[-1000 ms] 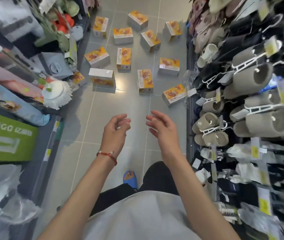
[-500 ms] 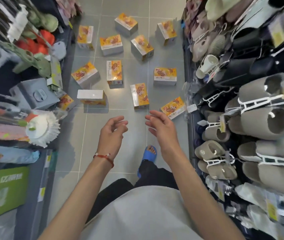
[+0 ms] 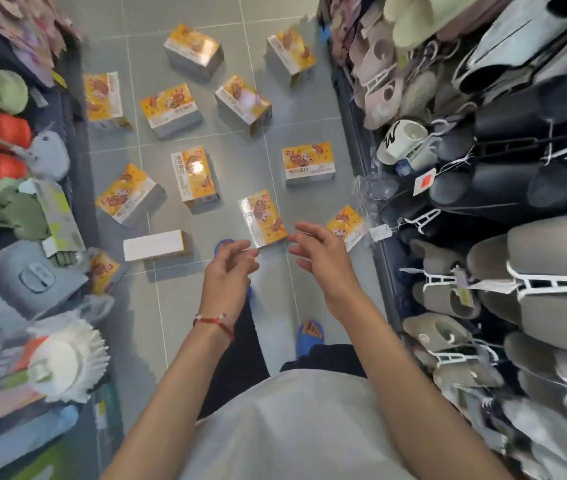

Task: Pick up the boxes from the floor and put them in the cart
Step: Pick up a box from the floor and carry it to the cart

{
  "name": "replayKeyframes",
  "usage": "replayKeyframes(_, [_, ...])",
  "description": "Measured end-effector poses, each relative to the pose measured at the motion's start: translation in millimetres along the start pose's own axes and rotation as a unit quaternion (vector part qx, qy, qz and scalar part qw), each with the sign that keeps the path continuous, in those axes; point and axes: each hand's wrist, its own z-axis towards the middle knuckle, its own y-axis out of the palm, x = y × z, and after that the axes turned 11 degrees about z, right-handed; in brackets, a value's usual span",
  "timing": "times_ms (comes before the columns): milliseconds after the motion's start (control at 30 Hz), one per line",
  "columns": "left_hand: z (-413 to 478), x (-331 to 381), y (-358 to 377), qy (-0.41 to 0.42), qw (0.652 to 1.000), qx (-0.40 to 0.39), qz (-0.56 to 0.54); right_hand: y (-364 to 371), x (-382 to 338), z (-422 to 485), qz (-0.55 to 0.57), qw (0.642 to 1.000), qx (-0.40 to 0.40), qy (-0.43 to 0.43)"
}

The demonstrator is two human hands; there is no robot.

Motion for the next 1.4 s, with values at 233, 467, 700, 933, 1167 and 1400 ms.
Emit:
replayKeyframes(233, [122.7, 39.8, -26.3, -0.051, 0.991, -0.069, 0.104, 57.2, -12.4, 82.0, 0.098, 0.987, 0.114, 0.054])
replayKeyframes(467, [232.5, 33.7, -15.2, -0.094, 0.969, -0.095, 0.205, 78.6, 19.1, 162.2, 0.191, 0.957, 0.188, 0.115])
replayKeyframes(700, [339.7, -10.7, 24.7, -0.12, 0.951, -0.112, 0.262, 60.8, 75.5, 248.3, 0.246, 0.931, 0.216, 0.159])
replayKeyframes(933, [438.3, -83.2, 64.1, -0.093, 0.917, -0.099, 0.375, 37.4, 156.2, 331.9, 0.329, 0.88, 0.262, 0.22])
replayKeyframes(1167, [542.3, -142.1, 102.9, -0.046, 0.88, -0.092, 0.464, 21.5, 241.3, 432.6, 0.357, 0.842, 0.295, 0.275])
replayKeyframes(1400, [662.2, -197.7, 144.6, 0.02, 0.86, -0.079, 0.503, 9.1, 339.2, 550.9, 0.317, 0.821, 0.358, 0.312])
